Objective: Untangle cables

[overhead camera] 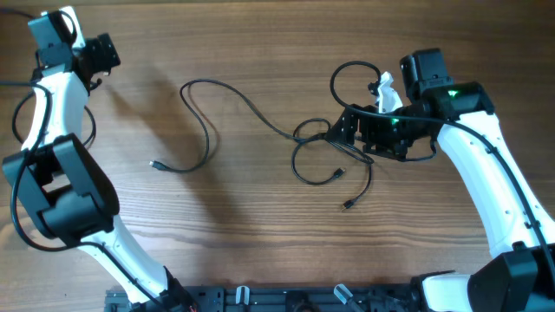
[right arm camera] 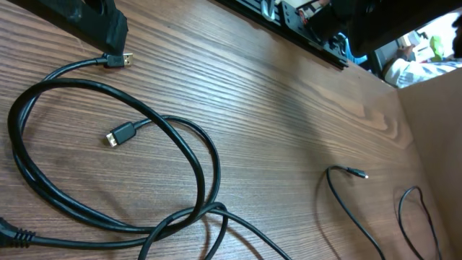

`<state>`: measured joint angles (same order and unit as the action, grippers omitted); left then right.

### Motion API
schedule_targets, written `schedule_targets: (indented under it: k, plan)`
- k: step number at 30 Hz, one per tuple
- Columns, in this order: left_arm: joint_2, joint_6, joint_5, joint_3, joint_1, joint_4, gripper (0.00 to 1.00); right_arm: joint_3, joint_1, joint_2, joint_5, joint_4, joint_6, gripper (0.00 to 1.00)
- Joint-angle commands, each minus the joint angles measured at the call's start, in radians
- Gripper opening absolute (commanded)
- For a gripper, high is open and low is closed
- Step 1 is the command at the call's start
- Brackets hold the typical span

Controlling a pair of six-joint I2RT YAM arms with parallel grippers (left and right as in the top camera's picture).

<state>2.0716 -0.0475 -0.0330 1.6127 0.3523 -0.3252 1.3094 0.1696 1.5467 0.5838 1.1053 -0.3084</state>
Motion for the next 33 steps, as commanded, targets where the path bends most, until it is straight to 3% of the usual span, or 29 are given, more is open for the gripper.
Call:
schedule_targets:
  k: [1, 4, 14, 20, 31, 33]
  plan:
    - [-0.008, 0.312, -0.021, -0.004, 0.064, -0.072, 1.00, -0.009, 0.004, 0.008, 0.016, -0.006, 0.019, 1.00]
    - [-0.030, 0.455, 0.012, -0.004, 0.125, -0.144, 1.00, -0.009, 0.004, 0.008, 0.016, 0.000, 0.020, 1.00]
    - [-0.111, 0.448, -0.002, -0.004, 0.341, -0.373, 1.00, -0.009, 0.004, 0.008, 0.016, 0.002, 0.082, 1.00]
    - [-0.223, 0.448, -0.002, -0.004, 0.386, -0.455, 1.00, -0.009, 0.004, 0.008, 0.016, 0.002, 0.097, 1.00]
    - [-0.063, 0.457, -0.002, -0.074, 0.394, -0.478, 0.99, -0.009, 0.004, 0.008, 0.016, -0.010, 0.062, 1.00]
    - [-0.029, 0.457, -0.002, -0.076, 0.394, -0.481, 0.93, -0.009, 0.004, 0.008, 0.016, -0.013, 0.061, 1.00]
